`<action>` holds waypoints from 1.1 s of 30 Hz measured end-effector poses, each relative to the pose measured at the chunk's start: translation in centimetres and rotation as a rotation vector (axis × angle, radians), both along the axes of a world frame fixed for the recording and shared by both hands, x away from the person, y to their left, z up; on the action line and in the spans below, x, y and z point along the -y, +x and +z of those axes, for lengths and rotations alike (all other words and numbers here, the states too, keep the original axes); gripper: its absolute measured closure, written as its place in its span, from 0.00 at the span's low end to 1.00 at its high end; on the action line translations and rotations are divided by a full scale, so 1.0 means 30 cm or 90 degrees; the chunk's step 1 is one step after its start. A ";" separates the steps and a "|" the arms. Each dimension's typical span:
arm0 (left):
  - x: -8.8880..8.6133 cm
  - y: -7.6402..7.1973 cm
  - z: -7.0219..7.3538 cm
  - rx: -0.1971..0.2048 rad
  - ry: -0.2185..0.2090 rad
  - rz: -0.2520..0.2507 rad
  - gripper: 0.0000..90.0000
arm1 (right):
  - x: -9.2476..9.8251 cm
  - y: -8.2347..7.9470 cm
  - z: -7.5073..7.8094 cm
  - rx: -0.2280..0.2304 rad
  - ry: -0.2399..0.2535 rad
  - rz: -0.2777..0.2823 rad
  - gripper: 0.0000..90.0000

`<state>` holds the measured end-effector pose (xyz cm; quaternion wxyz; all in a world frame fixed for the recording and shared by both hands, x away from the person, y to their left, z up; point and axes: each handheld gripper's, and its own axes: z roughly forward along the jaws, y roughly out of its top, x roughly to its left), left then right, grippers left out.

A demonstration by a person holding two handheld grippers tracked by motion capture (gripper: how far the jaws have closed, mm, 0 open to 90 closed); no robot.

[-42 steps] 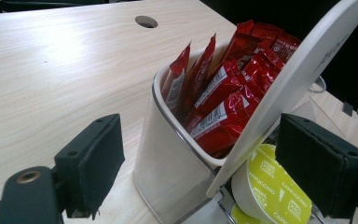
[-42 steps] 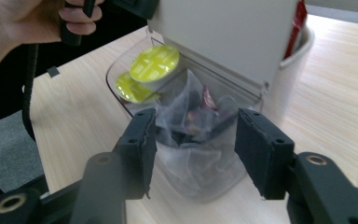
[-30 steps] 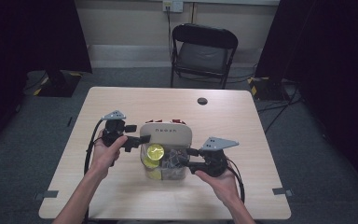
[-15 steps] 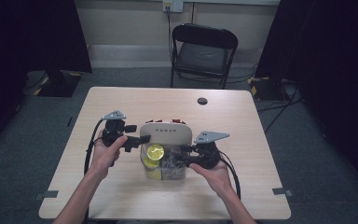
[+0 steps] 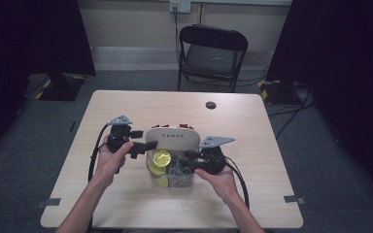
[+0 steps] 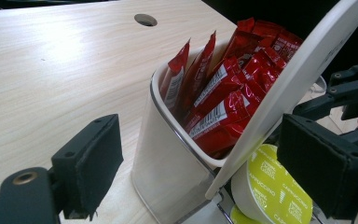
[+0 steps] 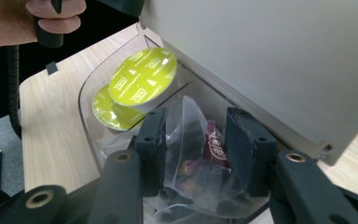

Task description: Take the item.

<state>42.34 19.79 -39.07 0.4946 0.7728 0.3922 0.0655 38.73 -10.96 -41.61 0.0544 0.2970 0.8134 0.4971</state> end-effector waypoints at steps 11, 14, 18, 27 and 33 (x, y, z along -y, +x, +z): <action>-0.009 0.002 -0.003 -0.005 -0.002 0.000 0.14 | -0.002 -0.002 -0.007 -0.013 -0.006 0.019 0.83; -0.008 0.003 -0.005 -0.008 -0.005 0.001 0.14 | -0.006 -0.008 -0.004 -0.009 -0.007 0.028 0.88; -0.009 0.003 -0.005 -0.007 -0.006 0.001 0.14 | -0.003 -0.011 -0.002 -0.010 -0.005 0.034 0.95; -0.007 0.003 -0.006 -0.009 -0.007 0.000 0.14 | 0.005 -0.015 0.003 -0.007 0.009 0.030 1.00; -0.007 0.007 -0.014 -0.013 -0.006 -0.002 0.13 | 0.010 -0.018 0.012 -0.003 0.014 0.027 1.00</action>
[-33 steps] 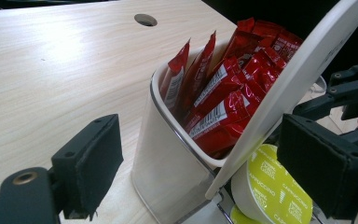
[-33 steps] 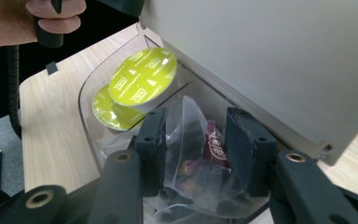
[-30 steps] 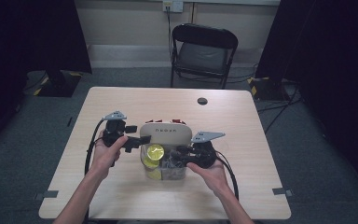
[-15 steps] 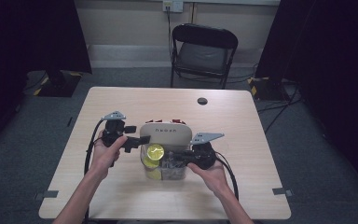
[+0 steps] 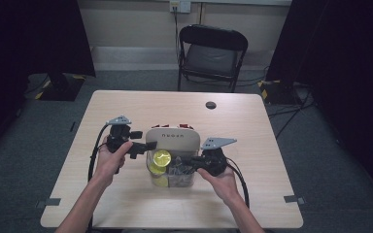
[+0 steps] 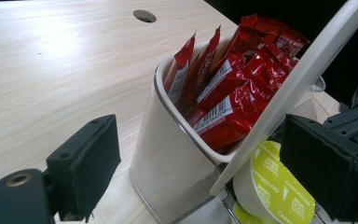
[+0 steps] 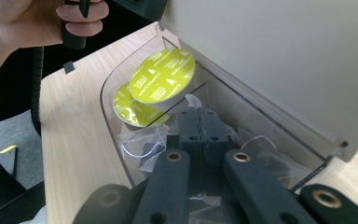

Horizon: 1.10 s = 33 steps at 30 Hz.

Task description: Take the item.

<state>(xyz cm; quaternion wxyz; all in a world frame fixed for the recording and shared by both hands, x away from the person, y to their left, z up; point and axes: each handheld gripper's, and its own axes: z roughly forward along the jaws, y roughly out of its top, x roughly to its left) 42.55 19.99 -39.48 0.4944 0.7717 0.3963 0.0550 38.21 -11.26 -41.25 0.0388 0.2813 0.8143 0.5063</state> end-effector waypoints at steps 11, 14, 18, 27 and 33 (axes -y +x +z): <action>0.000 0.001 0.000 0.001 0.002 0.000 0.12 | 0.005 -0.008 0.025 0.003 0.017 0.007 1.00; 0.000 0.001 0.000 0.001 0.003 0.000 0.12 | 0.009 -0.011 0.032 0.004 0.025 0.001 1.00; 0.001 -0.001 -0.001 0.003 0.003 0.000 0.12 | 0.016 -0.016 0.039 0.007 0.030 -0.002 1.00; 0.001 0.003 -0.003 0.001 0.010 0.000 0.10 | 0.035 -0.024 0.052 0.017 0.036 -0.006 1.00; 0.001 0.002 -0.003 0.001 0.012 0.001 0.10 | 0.051 -0.032 0.065 0.021 0.040 -0.004 1.00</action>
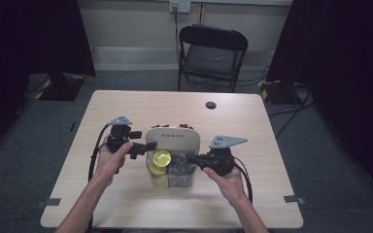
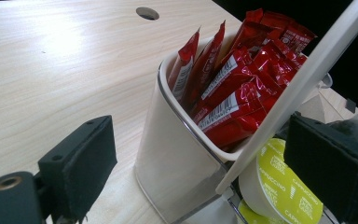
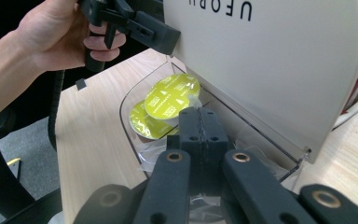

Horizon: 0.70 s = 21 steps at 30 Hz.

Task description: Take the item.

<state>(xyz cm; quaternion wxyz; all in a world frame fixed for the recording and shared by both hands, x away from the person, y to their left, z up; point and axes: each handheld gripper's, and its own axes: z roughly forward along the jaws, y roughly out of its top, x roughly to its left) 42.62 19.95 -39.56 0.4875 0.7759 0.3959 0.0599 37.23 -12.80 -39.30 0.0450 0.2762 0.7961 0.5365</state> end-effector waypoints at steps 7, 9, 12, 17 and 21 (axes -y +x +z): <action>-0.001 0.002 -0.001 -0.001 0.002 0.001 0.08 | 0.012 -0.013 0.028 0.012 0.003 0.003 1.00; -0.001 0.001 -0.001 -0.001 0.003 0.001 0.08 | 0.019 -0.015 0.034 0.014 0.005 0.002 1.00; -0.002 0.001 -0.001 -0.001 0.001 0.003 0.08 | 0.034 -0.015 0.039 0.014 0.009 -0.004 1.00; -0.005 0.003 -0.002 -0.005 -0.003 0.001 0.08 | 0.059 -0.019 0.047 0.016 0.013 -0.013 1.00; -0.004 0.005 -0.003 -0.015 -0.004 0.007 0.07 | 0.081 -0.021 0.058 0.021 0.019 -0.021 1.00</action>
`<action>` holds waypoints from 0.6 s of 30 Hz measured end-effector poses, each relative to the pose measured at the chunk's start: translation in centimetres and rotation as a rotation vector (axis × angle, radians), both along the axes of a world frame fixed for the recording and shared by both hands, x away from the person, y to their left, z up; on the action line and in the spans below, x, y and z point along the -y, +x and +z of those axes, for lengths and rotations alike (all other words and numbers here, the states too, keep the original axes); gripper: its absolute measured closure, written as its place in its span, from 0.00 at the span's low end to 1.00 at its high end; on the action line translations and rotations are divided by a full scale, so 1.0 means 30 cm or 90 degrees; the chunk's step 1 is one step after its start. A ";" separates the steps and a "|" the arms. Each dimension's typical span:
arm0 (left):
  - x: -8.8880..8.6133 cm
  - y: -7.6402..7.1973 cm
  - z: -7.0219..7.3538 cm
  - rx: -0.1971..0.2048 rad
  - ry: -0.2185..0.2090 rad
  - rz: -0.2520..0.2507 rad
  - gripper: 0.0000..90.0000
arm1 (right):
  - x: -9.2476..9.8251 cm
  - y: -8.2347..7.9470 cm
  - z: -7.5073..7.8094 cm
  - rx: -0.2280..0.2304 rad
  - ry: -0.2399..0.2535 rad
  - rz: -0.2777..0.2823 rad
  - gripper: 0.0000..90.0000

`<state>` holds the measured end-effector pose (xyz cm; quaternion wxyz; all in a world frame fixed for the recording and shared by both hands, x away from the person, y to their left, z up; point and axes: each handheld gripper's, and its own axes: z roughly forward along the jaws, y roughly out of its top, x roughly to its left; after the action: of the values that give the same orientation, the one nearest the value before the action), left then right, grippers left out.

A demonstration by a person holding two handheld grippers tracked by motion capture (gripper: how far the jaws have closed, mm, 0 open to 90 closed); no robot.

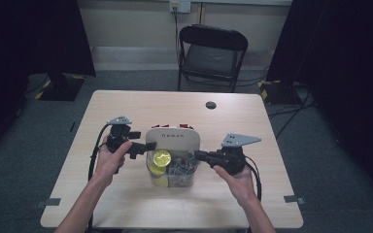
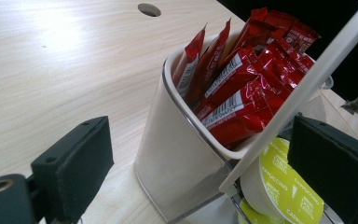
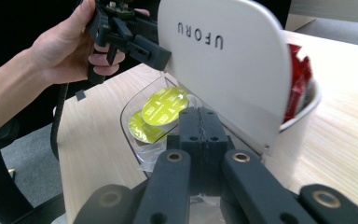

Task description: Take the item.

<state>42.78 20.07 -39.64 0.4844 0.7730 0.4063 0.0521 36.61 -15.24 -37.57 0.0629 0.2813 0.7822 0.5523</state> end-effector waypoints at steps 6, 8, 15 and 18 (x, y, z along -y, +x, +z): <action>0.000 -0.001 0.001 0.005 0.003 0.000 0.06 | 0.031 -0.005 0.012 0.005 0.006 -0.010 1.00; 0.000 -0.002 0.001 0.006 0.004 -0.001 0.07 | 0.039 -0.006 0.014 0.006 0.007 -0.013 1.00; 0.000 -0.003 0.003 0.009 0.006 -0.002 0.08 | 0.074 -0.009 0.031 0.015 0.015 -0.027 1.00; 0.000 -0.003 0.003 0.009 0.006 -0.003 0.08 | 0.087 -0.010 0.037 0.019 0.018 -0.033 1.00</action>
<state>42.68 20.06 -39.56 0.4839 0.7756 0.4012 0.0582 36.32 -17.84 -36.46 0.0847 0.2943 0.7659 0.5654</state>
